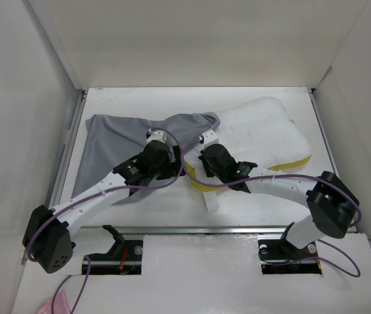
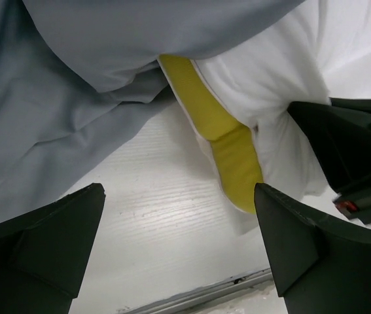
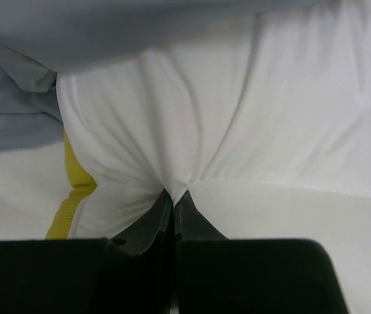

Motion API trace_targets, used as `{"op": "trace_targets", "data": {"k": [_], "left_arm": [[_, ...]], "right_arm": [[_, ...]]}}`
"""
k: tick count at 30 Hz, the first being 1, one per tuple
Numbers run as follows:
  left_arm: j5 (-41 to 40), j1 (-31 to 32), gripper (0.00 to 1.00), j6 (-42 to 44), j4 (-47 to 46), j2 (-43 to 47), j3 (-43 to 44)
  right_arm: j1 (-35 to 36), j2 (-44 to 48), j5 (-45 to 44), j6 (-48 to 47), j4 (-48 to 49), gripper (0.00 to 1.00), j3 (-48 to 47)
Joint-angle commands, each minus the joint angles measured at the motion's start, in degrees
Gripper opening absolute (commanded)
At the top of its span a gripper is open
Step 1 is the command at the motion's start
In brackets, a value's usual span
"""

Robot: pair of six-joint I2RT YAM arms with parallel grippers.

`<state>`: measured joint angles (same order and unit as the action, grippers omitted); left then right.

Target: Put the pillow into the pillowcase

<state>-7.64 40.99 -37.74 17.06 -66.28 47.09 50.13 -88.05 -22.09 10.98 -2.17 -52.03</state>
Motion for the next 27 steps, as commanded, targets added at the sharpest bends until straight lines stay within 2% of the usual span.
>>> {"op": "trace_targets", "data": {"k": [1,3,7,12,17,21,23,27], "left_arm": [[-1.24,-1.26,0.98,-0.67,-4.39,-2.61,-1.04],[-1.24,-2.22,0.95,-0.67,-5.8,-4.29,-1.04],[-1.76,-3.73,0.9,-0.67,-7.57,-9.29,0.27],[-3.08,-3.73,0.9,-1.19,-9.68,-15.18,2.91],[-8.35,-4.86,0.89,-5.68,-12.92,-20.11,5.37],[-8.88,-5.48,0.89,-5.07,-20.82,-20.73,5.38],[-8.88,-5.48,0.92,-4.36,-26.62,-21.34,5.38],[-5.54,-5.48,0.93,-1.29,-35.24,-22.04,4.76]], "right_arm": [[0.5,6.13,-4.27,0.8,1.47,0.0,-2.28],[0.5,8.41,-5.06,0.79,0.77,0.0,-3.68],[0.5,7.38,-7.26,-2.19,-0.55,0.0,-7.73],[-1.34,5.17,-8.41,-2.81,-1.17,0.0,-11.16],[-3.28,5.16,-4.99,-3.34,-1.17,0.0,-13.1],[-4.34,5.17,-2.97,-3.34,-1.17,0.0,-14.24],[-4.95,4.65,-2.27,-3.34,-1.69,0.0,-14.77],[-6.09,4.64,-1.65,-3.34,-2.92,0.0,-16.52]]}}
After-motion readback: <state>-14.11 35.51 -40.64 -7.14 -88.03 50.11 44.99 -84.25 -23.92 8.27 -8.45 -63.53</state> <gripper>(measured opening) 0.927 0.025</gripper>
